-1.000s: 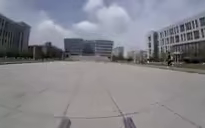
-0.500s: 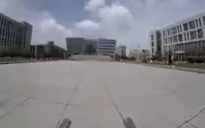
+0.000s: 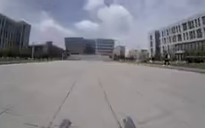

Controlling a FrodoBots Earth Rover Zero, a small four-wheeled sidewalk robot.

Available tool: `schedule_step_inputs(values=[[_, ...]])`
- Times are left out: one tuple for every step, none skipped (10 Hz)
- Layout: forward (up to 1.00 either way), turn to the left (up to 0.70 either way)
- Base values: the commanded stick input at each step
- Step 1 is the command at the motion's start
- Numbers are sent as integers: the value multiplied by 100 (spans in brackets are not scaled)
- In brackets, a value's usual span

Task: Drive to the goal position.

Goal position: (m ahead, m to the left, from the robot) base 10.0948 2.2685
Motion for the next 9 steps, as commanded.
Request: schedule_step_inputs(values=[[100, 0], [100, 0], [100, 0], [100, -3], [100, -27], [100, -27], [100, -7], [100, 0], [100, 0]])
